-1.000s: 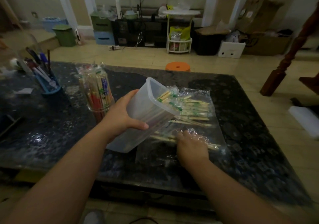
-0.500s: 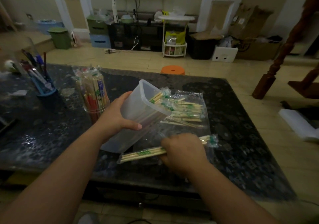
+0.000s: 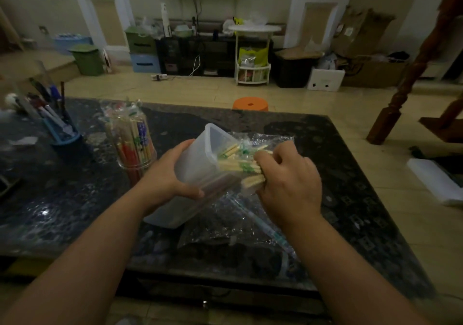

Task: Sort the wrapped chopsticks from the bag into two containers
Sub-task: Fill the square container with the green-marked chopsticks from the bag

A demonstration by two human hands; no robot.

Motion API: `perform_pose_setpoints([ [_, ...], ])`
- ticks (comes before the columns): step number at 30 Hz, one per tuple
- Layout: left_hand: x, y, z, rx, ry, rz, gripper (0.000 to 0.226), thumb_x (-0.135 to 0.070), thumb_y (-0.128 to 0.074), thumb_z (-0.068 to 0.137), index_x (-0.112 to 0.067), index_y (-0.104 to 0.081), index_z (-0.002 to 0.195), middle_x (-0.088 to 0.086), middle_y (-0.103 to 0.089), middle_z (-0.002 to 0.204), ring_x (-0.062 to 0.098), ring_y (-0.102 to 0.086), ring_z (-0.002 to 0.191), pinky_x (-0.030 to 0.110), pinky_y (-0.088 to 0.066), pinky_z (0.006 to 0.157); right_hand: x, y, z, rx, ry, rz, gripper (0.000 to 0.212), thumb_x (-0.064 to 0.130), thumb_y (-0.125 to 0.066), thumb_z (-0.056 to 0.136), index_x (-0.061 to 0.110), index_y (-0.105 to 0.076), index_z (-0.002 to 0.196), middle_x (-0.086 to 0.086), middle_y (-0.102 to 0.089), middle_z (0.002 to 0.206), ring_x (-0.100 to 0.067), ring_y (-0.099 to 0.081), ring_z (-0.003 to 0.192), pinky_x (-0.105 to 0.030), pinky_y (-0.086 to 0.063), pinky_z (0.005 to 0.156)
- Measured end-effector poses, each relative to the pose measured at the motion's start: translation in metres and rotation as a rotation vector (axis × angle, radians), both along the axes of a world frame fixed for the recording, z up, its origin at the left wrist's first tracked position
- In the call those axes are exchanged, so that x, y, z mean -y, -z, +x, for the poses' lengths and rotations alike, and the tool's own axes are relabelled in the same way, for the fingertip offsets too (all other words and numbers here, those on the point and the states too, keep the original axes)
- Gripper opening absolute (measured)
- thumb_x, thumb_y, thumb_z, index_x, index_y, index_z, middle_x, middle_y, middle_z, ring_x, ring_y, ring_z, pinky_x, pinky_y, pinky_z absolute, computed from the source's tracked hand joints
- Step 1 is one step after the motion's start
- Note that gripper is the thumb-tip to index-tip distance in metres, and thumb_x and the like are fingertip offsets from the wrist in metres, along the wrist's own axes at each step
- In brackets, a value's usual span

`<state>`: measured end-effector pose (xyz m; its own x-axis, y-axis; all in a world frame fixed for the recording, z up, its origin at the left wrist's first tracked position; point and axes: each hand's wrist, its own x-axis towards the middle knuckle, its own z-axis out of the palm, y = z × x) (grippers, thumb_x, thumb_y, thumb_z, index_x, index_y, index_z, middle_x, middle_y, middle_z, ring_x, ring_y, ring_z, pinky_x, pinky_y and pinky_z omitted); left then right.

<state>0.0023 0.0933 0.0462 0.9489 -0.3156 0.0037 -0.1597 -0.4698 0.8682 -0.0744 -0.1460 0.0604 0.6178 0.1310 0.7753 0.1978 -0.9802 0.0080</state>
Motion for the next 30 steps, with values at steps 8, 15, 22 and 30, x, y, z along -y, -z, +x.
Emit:
perform_pose_setpoints([
  [8, 0.0, -0.001, -0.001, 0.008, 0.0, 0.039, 0.117, -0.044, -0.09, 0.038, -0.06, -0.034, 0.14, -0.014, -0.043, 0.142, 0.017, -0.046, 0.126, 0.054, -0.043, 0.105, -0.005, -0.016, 0.009, -0.21, -0.319, 1.07, 0.013, 0.024, -0.072, 0.088, 0.014, -0.068, 0.096, 0.009, -0.063, 0.081, 0.001, -0.06, 0.08, -0.02, -0.052, 0.073],
  [15, 0.003, -0.006, -0.004, 0.011, 0.026, 0.041, 0.106, -0.045, -0.088, 0.038, -0.07, -0.034, 0.126, -0.014, -0.044, 0.139, 0.015, -0.047, 0.123, 0.053, -0.044, 0.103, -0.01, -0.021, 0.01, 0.076, -0.38, 1.064, 0.029, 0.033, -0.046, 0.098, 0.013, -0.061, 0.082, -0.007, -0.062, 0.083, -0.014, -0.065, 0.076, -0.022, -0.05, 0.068],
  [22, 0.002, -0.004, -0.004, 0.006, 0.027, 0.058, 0.117, -0.046, -0.09, 0.037, -0.059, -0.035, 0.14, -0.014, -0.043, 0.142, 0.017, -0.045, 0.127, 0.054, -0.042, 0.105, -0.018, -0.025, 0.001, -0.124, -0.391, 1.344, 0.023, 0.022, -0.052, 0.101, 0.018, -0.061, 0.08, 0.001, -0.063, 0.065, -0.008, -0.063, 0.058, -0.019, -0.051, 0.053],
  [30, 0.003, -0.004, -0.005, -0.001, 0.054, 0.09, 0.121, -0.047, -0.089, 0.038, -0.055, -0.032, 0.145, -0.015, -0.042, 0.142, 0.014, -0.045, 0.126, 0.052, -0.042, 0.105, -0.02, -0.017, 0.008, -0.346, -0.5, 1.545, 0.018, 0.012, -0.072, 0.087, 0.015, -0.057, 0.097, -0.003, -0.067, 0.086, -0.018, -0.07, 0.077, -0.031, -0.058, 0.066],
])
